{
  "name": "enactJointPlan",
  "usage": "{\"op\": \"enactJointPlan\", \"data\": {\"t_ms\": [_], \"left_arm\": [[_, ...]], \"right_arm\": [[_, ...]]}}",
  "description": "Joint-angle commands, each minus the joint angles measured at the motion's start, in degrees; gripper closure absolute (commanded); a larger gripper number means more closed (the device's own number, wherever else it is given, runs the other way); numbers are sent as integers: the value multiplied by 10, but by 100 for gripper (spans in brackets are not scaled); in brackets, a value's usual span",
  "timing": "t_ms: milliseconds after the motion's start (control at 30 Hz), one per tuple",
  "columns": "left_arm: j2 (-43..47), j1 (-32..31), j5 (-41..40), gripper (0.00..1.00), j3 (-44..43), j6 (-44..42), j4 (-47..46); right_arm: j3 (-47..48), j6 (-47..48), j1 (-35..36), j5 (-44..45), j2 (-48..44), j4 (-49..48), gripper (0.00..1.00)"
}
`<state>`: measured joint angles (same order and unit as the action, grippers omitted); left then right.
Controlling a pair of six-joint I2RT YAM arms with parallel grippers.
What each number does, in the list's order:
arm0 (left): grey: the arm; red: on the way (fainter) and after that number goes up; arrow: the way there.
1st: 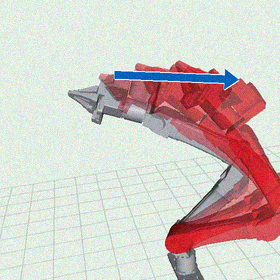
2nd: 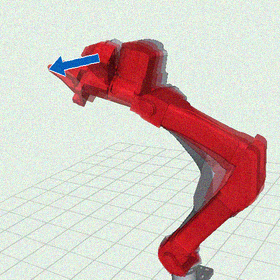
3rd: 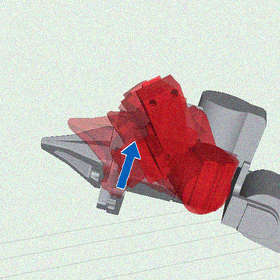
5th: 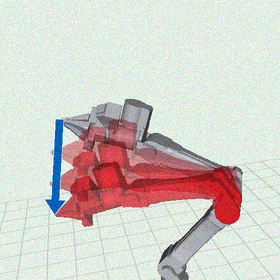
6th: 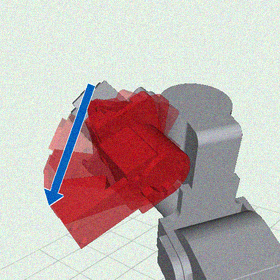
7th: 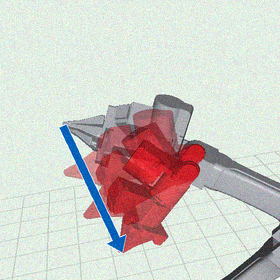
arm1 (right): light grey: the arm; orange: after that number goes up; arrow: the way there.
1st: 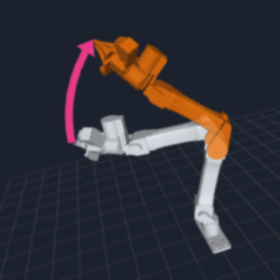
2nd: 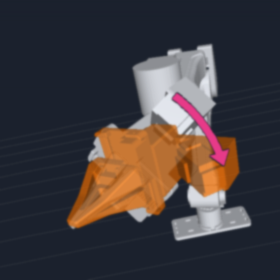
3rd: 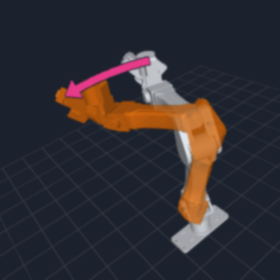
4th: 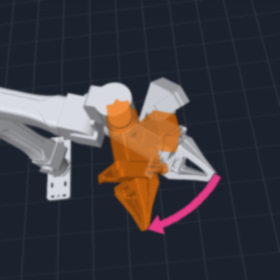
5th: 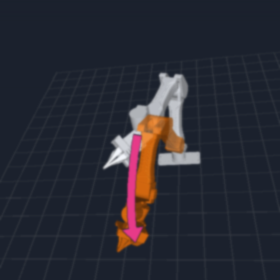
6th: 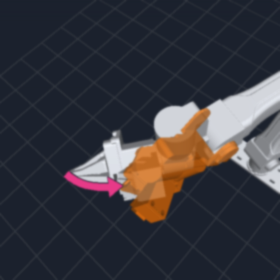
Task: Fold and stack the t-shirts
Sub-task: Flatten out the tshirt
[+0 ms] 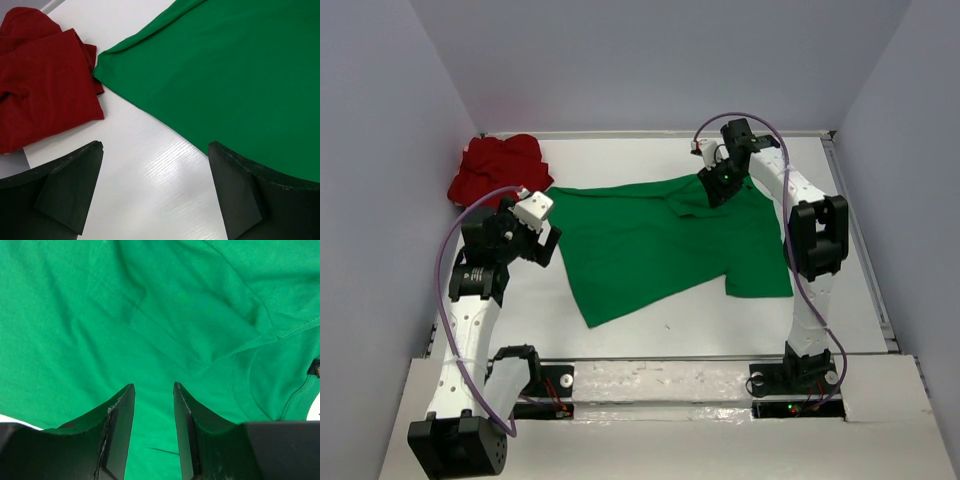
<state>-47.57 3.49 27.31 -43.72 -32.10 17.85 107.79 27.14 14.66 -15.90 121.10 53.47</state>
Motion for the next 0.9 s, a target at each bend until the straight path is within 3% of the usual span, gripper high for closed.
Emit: {"op": "enactJointPlan", "data": {"t_ms": [0,400,867], "left_arm": [[20,4,12,1,6,5,-14],[14,4,7,1,7,2,-15],[8,4,6,1,8,1,-16]], "right_arm": [[25,-2,8,-12,2,-4,57],[93,-2,31,-18,94,10,59],[72,5,31,-2,113,-5,59]]}}
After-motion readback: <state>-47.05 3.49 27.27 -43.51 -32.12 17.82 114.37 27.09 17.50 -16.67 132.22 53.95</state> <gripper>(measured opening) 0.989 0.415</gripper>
